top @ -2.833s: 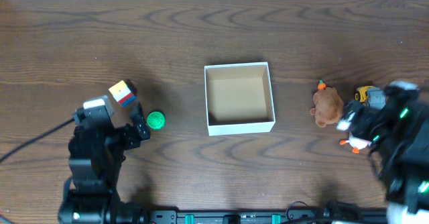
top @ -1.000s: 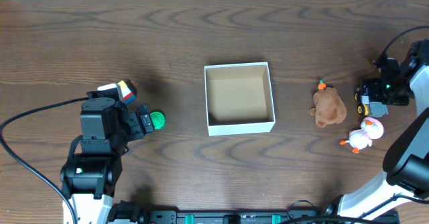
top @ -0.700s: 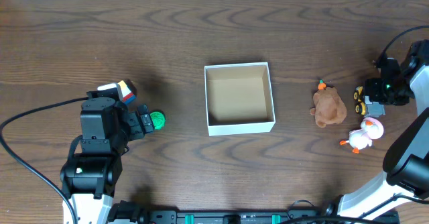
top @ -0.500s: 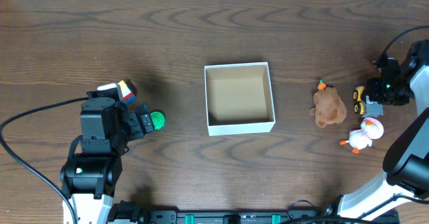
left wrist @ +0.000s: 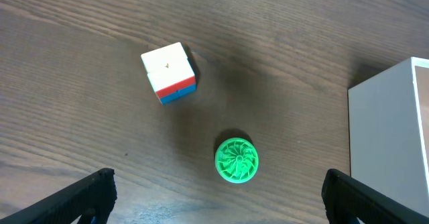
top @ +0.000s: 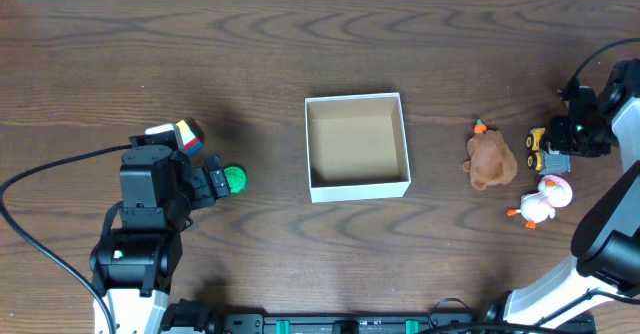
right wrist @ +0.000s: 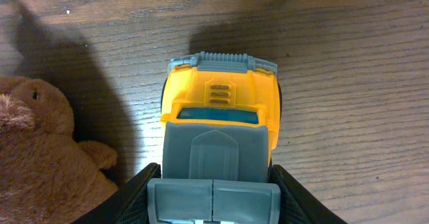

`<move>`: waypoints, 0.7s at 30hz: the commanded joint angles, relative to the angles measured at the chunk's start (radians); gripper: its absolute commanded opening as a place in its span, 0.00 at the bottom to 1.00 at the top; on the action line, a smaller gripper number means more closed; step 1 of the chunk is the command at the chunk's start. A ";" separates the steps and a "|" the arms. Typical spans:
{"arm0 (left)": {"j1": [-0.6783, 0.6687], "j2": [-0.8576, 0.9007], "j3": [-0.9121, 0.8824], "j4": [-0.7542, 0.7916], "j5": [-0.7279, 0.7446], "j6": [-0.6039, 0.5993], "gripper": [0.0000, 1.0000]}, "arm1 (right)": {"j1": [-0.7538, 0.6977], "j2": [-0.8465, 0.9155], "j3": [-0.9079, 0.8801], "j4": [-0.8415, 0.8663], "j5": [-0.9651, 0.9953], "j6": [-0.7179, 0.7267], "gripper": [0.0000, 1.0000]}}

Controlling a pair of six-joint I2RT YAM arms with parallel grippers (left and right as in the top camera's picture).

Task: Pack container
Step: 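Move the right gripper over the yellow toy truck and grasp it, then carry the truck with the right gripper into the white box and release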

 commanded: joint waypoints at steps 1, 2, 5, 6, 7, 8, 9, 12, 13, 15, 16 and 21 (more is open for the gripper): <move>0.005 0.004 0.022 0.003 -0.013 0.013 0.98 | 0.001 0.003 0.014 0.004 -0.004 0.045 0.29; 0.005 0.004 0.022 0.005 -0.013 0.013 0.98 | 0.001 0.003 0.014 0.006 -0.004 0.064 0.26; 0.005 0.004 0.022 0.005 -0.013 0.013 0.98 | 0.005 -0.004 0.018 -0.001 -0.004 0.124 0.11; 0.005 0.004 0.022 0.005 -0.013 0.013 0.98 | 0.008 -0.012 0.018 -0.005 -0.004 0.140 0.07; 0.005 0.004 0.022 0.005 -0.013 0.013 0.98 | 0.014 -0.023 0.019 -0.009 -0.004 0.154 0.05; 0.005 0.004 0.022 0.005 -0.013 0.013 0.98 | 0.021 -0.039 0.021 -0.012 -0.004 0.167 0.01; 0.005 0.004 0.022 0.005 -0.013 0.013 0.98 | 0.029 -0.057 0.022 -0.014 -0.005 0.181 0.01; 0.005 0.004 0.022 0.005 -0.013 0.013 0.98 | 0.072 -0.147 0.022 -0.013 -0.005 0.208 0.01; 0.005 0.004 0.022 0.005 -0.013 0.013 0.98 | 0.091 -0.182 0.022 -0.011 -0.005 0.215 0.01; 0.005 0.004 0.022 0.005 -0.013 0.013 0.98 | 0.140 -0.265 0.023 -0.010 -0.005 0.230 0.01; 0.005 0.004 0.022 0.005 -0.013 0.013 0.98 | 0.166 -0.302 0.022 -0.010 -0.005 0.237 0.01; 0.005 0.004 0.022 0.005 -0.013 0.013 0.98 | 0.376 -0.497 0.022 -0.016 -0.005 0.331 0.01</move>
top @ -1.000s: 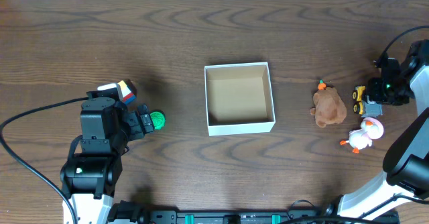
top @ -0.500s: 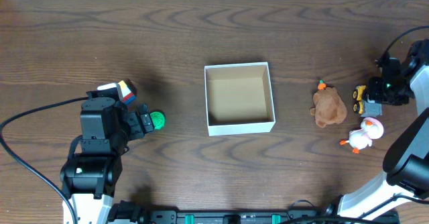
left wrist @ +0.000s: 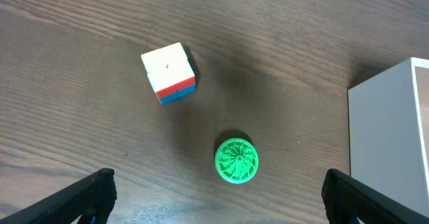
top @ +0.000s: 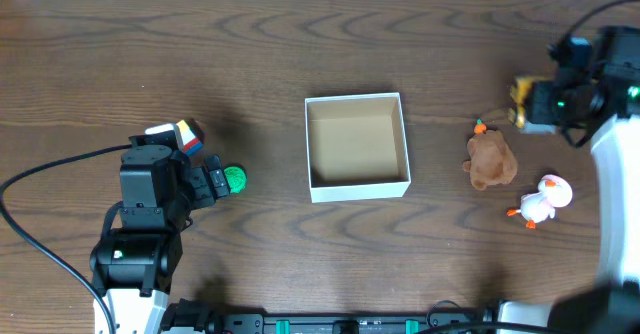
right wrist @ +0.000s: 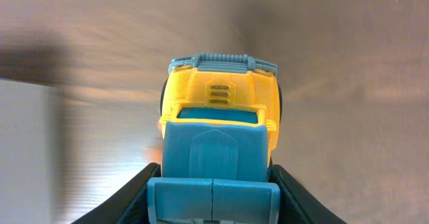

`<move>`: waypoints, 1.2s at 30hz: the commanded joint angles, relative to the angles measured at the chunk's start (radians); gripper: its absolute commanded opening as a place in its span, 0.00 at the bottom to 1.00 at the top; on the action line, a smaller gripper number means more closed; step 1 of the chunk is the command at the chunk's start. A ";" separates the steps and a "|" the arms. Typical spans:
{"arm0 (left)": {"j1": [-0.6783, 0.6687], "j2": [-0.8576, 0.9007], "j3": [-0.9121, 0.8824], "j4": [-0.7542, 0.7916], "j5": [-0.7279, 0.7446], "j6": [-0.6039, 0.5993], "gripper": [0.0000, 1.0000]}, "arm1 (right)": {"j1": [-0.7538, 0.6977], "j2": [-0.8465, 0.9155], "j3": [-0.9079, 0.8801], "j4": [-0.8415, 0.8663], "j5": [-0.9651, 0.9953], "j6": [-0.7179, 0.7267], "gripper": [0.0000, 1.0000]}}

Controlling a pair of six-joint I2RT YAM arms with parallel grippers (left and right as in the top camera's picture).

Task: Pack container
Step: 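Carry the truck with the right gripper into the white box and release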

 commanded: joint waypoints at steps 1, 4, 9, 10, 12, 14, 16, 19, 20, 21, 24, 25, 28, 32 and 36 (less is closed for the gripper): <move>0.005 0.003 0.022 0.004 -0.012 0.013 0.98 | 0.145 -0.109 0.018 -0.002 -0.011 0.121 0.01; 0.005 0.003 0.022 0.003 -0.013 0.013 0.98 | 0.305 -0.158 0.018 0.016 -0.008 0.241 0.01; 0.005 0.003 0.022 0.003 -0.013 0.013 0.98 | 0.517 -0.147 0.012 -0.009 0.142 0.546 0.01; 0.005 0.003 0.022 0.003 -0.012 0.013 0.98 | 0.547 -0.136 0.006 -0.016 0.167 0.600 0.01; 0.005 0.003 0.022 0.003 -0.013 0.013 0.98 | 0.596 -0.105 -0.011 -0.008 0.173 0.637 0.01; 0.005 0.003 0.022 0.003 -0.013 0.013 0.98 | 0.631 -0.065 -0.024 -0.005 0.173 0.637 0.01; 0.005 0.003 0.022 0.003 -0.012 0.013 0.98 | 0.661 -0.009 -0.034 -0.005 0.166 0.637 0.01; 0.005 0.003 0.022 0.003 -0.013 0.013 0.98 | 0.692 0.075 -0.035 -0.001 0.158 0.633 0.01; 0.005 0.003 0.022 0.003 -0.012 0.013 0.98 | 0.698 0.097 -0.035 0.002 0.157 0.633 0.01; 0.005 0.003 0.022 0.003 -0.012 0.013 0.98 | 0.702 0.117 -0.035 0.007 0.154 0.633 0.01; 0.005 0.003 0.022 0.003 -0.013 0.013 0.98 | 0.707 0.183 -0.035 0.038 0.144 0.633 0.01; 0.005 0.003 0.022 0.003 -0.012 0.013 0.98 | 0.707 0.205 -0.035 0.047 0.142 0.633 0.01; 0.005 0.004 0.022 0.003 -0.013 0.013 0.98 | 0.706 0.253 -0.035 0.060 0.142 0.633 0.02; 0.005 0.005 0.022 0.003 -0.013 0.013 0.98 | 0.706 0.293 -0.035 0.082 0.143 0.633 0.27; 0.005 0.005 0.022 0.002 -0.012 0.013 0.98 | 0.706 0.299 -0.035 0.113 0.143 0.633 0.52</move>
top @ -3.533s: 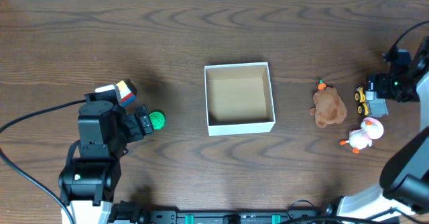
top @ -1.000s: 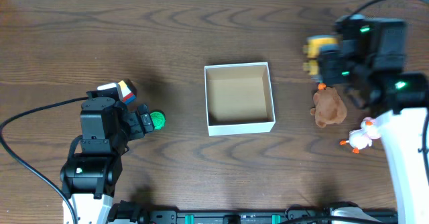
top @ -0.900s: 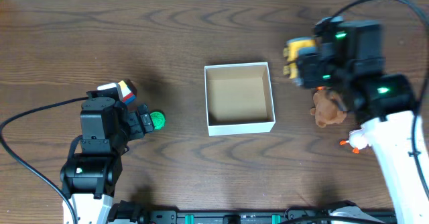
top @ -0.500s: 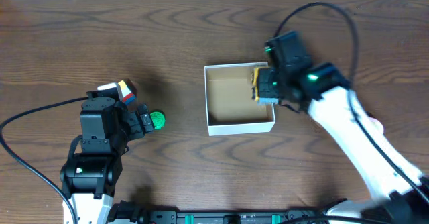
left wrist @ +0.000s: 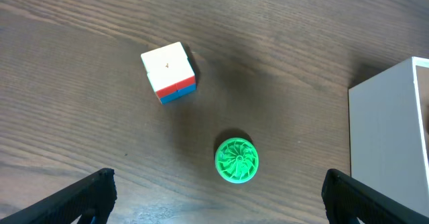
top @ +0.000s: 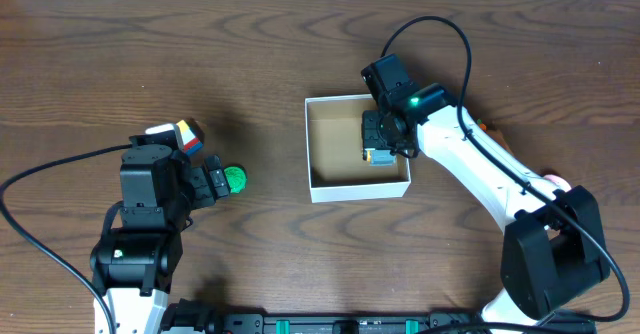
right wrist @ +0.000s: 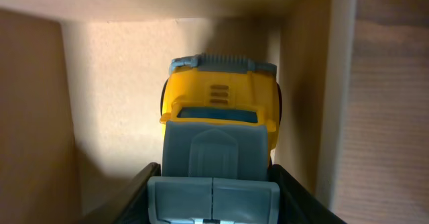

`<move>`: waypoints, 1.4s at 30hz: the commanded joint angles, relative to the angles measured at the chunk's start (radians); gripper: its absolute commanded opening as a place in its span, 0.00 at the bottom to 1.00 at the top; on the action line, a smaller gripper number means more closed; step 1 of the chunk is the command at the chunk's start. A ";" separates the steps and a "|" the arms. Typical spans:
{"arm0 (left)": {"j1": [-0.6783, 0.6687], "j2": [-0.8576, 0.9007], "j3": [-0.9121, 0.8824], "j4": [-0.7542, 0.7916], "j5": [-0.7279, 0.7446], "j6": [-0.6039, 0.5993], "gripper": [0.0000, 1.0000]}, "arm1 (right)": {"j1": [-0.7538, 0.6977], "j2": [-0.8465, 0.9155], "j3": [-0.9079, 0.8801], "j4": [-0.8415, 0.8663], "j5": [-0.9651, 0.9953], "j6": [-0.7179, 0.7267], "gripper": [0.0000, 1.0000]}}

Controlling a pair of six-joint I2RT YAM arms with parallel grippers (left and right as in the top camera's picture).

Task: Pack container
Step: 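Carry the truck with the right gripper into the white box and release, then grasp the brown plush bear with the right gripper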

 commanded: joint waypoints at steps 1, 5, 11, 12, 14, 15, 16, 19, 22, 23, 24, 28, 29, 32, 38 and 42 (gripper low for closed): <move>0.005 0.002 0.022 0.003 -0.012 0.013 0.98 | 0.007 0.000 0.004 0.025 0.009 0.014 0.57; 0.005 0.002 0.022 0.002 -0.012 0.013 0.98 | 0.003 -0.001 0.007 0.063 0.009 -0.006 0.62; 0.005 0.002 0.022 0.002 -0.012 0.013 0.98 | -0.006 -0.032 0.066 0.055 0.009 -0.079 0.83; 0.005 0.002 0.022 0.002 -0.013 0.013 0.98 | -0.006 -0.042 0.077 0.046 0.010 -0.087 0.83; 0.005 0.002 0.022 -0.001 -0.012 0.013 0.98 | -0.011 -0.083 0.111 0.014 0.033 -0.091 0.86; 0.005 0.002 0.022 -0.002 -0.012 0.013 0.98 | -0.015 -0.106 0.129 -0.002 0.051 -0.093 0.87; 0.005 0.002 0.022 -0.005 -0.013 0.013 0.98 | -0.021 -0.136 0.149 -0.020 0.071 -0.105 0.91; 0.005 0.002 0.022 -0.006 -0.012 0.013 0.98 | -0.064 -0.232 0.203 -0.070 0.140 -0.117 0.99; 0.005 0.002 0.022 -0.005 -0.013 0.013 0.98 | -0.160 -0.339 0.220 -0.106 0.177 -0.156 0.99; 0.005 0.002 0.022 -0.005 -0.013 0.013 0.98 | -0.198 -0.364 0.219 -0.121 0.177 -0.179 0.99; 0.005 0.002 0.022 -0.005 -0.013 0.013 0.98 | -0.254 -0.388 0.218 -0.151 0.177 -0.209 0.99; 0.005 0.002 0.022 -0.005 -0.013 0.013 0.98 | -0.455 -0.397 0.194 -0.258 0.110 -0.346 0.99; 0.005 0.002 0.022 -0.005 -0.013 0.013 0.98 | -0.494 -0.391 0.177 -0.269 0.081 -0.382 0.99; 0.005 0.005 0.022 -0.004 -0.013 0.013 0.98 | -0.593 -0.360 0.088 -0.276 -0.005 -0.478 0.99; 0.005 0.021 0.022 -0.005 -0.012 0.012 0.98 | -0.620 -0.261 -0.104 -0.223 -0.048 -0.584 0.99; 0.005 0.027 0.022 -0.005 -0.012 0.012 0.98 | -0.614 -0.194 -0.185 -0.154 -0.048 -0.587 0.99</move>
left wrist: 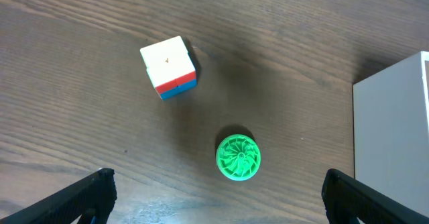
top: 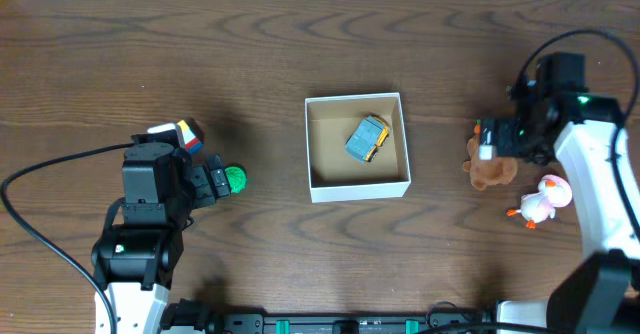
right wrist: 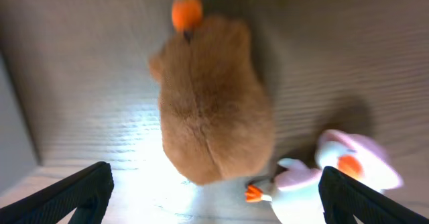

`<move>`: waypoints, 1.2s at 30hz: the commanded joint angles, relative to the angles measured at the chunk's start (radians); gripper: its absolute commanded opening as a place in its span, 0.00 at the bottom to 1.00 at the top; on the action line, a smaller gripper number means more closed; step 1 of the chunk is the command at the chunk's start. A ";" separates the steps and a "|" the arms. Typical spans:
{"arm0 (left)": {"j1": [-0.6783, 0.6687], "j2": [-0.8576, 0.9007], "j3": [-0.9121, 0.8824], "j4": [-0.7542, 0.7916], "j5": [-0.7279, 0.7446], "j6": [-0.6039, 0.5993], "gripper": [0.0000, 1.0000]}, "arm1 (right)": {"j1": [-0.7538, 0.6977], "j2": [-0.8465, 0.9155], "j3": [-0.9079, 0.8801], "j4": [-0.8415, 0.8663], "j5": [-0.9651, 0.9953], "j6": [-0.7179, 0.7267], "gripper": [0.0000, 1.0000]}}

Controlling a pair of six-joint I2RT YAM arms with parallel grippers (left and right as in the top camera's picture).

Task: Pack container
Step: 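Grasp the brown plush bear with the right gripper, then carry the bear into the box with the right gripper and release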

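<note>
The white open box [top: 357, 186] stands mid-table with the yellow and grey toy truck [top: 367, 137] lying tilted inside it. My right gripper [right wrist: 214, 204] is open above the brown plush [right wrist: 214, 106], which also shows in the overhead view as the brown plush [top: 497, 174]. The white duck toy [right wrist: 335, 177] lies just beside the plush. My left gripper [left wrist: 214, 200] is open over the green disc [left wrist: 237, 158], with the coloured cube [left wrist: 168, 66] further off. The box wall [left wrist: 395, 137] shows at the right.
The green disc [top: 234, 179] and the cube [top: 183, 134] lie at the left beside my left arm. The duck [top: 541, 200] lies at the right near the table's front. Cables trail from both arms.
My right gripper has let go of the truck, which now lies in the box. The right arm has moved from the box to above the brown plush, open. Left view shifted slightly.
My right gripper was shut on the toy truck on the table by the plush. Then it held the truck lifted at the far right. Then it held it inside the box. Now the truck lies in the box and the gripper is open over the plush.
</note>
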 commanded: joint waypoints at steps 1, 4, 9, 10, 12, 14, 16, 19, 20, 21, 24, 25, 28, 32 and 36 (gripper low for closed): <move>0.005 0.006 0.022 -0.002 -0.012 0.012 0.98 | 0.006 0.039 -0.035 0.039 -0.026 -0.052 0.99; 0.005 0.008 0.022 -0.001 -0.012 0.012 0.98 | 0.008 0.091 -0.049 0.073 -0.026 -0.052 0.99; 0.005 0.011 0.022 -0.001 -0.012 0.012 0.98 | 0.008 0.178 -0.050 0.098 -0.026 -0.048 0.93; 0.005 0.011 0.022 -0.001 -0.012 0.013 0.98 | 0.009 0.191 -0.050 0.100 -0.027 -0.047 0.84; 0.005 0.011 0.022 -0.001 -0.012 0.013 0.98 | 0.010 0.198 -0.050 0.099 -0.029 -0.032 0.59; 0.005 0.011 0.022 -0.001 -0.012 0.013 0.98 | 0.010 0.195 -0.047 0.097 -0.051 -0.032 0.18; 0.005 0.011 0.022 -0.001 -0.012 0.013 0.98 | 0.014 0.192 -0.038 0.082 -0.056 -0.032 0.09; 0.005 0.011 0.022 -0.001 -0.012 0.013 0.98 | 0.034 0.175 0.005 0.029 -0.056 -0.022 0.01; 0.005 0.011 0.022 -0.001 -0.012 0.013 0.98 | 0.044 0.166 0.026 0.006 -0.056 -0.021 0.01; 0.005 0.011 0.022 0.000 -0.012 0.013 0.98 | 0.055 0.152 0.052 -0.016 -0.056 -0.014 0.01; 0.005 0.011 0.022 0.000 -0.012 0.013 0.98 | 0.097 0.095 0.146 -0.077 -0.056 0.017 0.01; 0.005 0.011 0.022 -0.001 -0.012 0.013 0.98 | 0.112 0.074 0.176 -0.090 -0.056 0.032 0.01; 0.005 0.011 0.022 -0.001 -0.012 0.012 0.98 | 0.185 -0.007 0.267 -0.102 -0.056 0.090 0.01; 0.005 0.011 0.022 -0.001 -0.012 0.012 0.98 | 0.306 -0.092 0.328 -0.060 -0.056 0.171 0.01; 0.005 0.011 0.022 -0.001 -0.012 0.012 0.98 | 0.448 -0.129 0.331 0.015 -0.056 0.340 0.01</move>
